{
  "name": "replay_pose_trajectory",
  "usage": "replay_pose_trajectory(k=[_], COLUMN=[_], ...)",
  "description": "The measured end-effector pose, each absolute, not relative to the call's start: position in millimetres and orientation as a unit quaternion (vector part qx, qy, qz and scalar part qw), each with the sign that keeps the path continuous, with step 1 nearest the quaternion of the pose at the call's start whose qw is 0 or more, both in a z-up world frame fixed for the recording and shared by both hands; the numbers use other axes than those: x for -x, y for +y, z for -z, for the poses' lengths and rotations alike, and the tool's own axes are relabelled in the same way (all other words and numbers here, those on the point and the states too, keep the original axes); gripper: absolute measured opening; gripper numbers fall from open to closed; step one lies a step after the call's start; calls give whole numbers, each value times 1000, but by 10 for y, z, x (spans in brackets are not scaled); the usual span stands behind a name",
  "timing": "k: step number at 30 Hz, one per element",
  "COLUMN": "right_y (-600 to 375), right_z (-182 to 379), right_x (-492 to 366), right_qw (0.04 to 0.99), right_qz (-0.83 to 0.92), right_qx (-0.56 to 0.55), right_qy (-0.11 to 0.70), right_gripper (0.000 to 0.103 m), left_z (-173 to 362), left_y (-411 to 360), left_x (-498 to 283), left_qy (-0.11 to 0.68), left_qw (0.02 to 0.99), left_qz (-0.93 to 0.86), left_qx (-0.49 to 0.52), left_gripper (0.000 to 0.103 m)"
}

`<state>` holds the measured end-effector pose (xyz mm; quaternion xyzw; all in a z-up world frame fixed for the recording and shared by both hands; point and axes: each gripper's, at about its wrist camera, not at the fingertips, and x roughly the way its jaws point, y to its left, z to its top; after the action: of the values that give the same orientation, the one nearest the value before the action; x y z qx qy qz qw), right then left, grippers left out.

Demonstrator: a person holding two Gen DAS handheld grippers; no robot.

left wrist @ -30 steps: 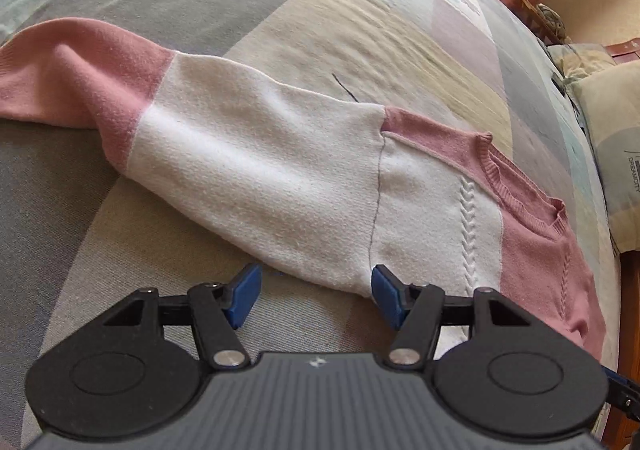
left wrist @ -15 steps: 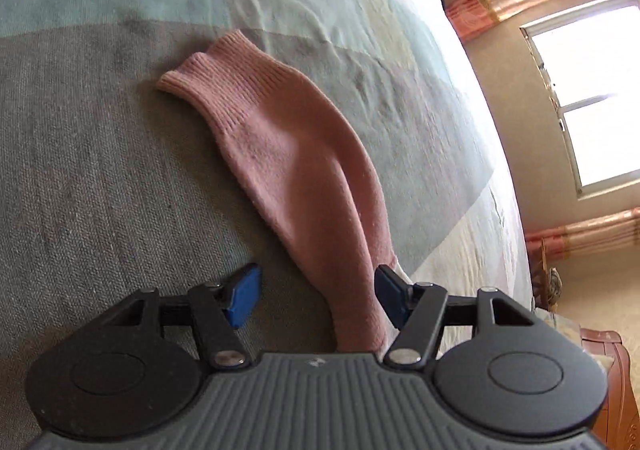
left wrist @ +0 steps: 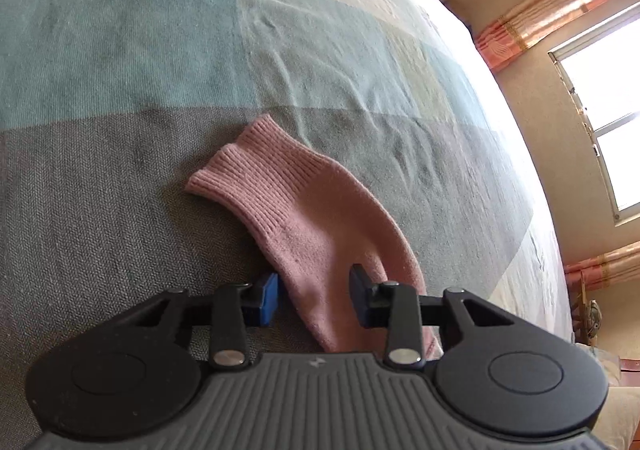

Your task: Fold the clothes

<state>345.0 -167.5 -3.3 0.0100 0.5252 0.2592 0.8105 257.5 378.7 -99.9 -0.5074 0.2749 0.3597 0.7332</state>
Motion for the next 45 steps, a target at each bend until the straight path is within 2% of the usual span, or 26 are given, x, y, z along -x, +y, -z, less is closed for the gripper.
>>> replay_pose_trajectory(k=[1, 5, 10, 13, 15, 17, 20, 23, 29, 35, 38, 45], right_y=[-1672, -1699, -1763, -1802, -1820, -1801, -1720, -1609, -1581, -1743, -1728, -1488], right_z=[42, 65, 65, 74, 60, 51, 61, 67, 29, 148, 177, 159], right_x=[-3451, -3460, -3456, -3459, -3464, -3468, -3472, -3460, -3432, -3464, -3458, -3469], right_qw=[811, 810, 812, 813, 814, 815, 813, 811, 812, 811, 811, 810], right_qz=[-258, -253, -248, -242, -242, -245, -255, -267, -280, -254, -252, -278], right_qx=[-5, -5, -3, -8, -18, -25, -23, -18, 13, 1, -9, 12], right_qy=[525, 529, 529, 530, 528, 525, 523, 521, 512, 526, 528, 517], right_gripper=[92, 92, 92, 92, 92, 92, 92, 92, 93, 93, 93, 94], left_z=[977, 817, 566, 384, 275, 246, 370, 562, 747, 524, 518, 556], left_y=[3770, 3742, 3779, 3728, 3594, 3320, 2734, 2292, 2745, 3100, 2910, 2243], left_x=[-2596, -2639, -2644, -2719, -2841, -3042, -3449, -3633, -3180, -3151, -3362, -3846], left_qy=[285, 304, 332, 374, 398, 420, 455, 470, 470, 466, 462, 461], left_qw=[734, 742, 754, 747, 777, 820, 860, 872, 859, 842, 858, 880], left_qz=[-368, -393, -412, -451, -422, -341, -202, -128, -173, -231, -191, -72], left_qx=[494, 451, 389, 314, 244, 189, 112, 54, 101, 143, 119, 89], left_gripper=[10, 6, 8, 18, 20, 41, 47, 48, 50, 48, 52, 52])
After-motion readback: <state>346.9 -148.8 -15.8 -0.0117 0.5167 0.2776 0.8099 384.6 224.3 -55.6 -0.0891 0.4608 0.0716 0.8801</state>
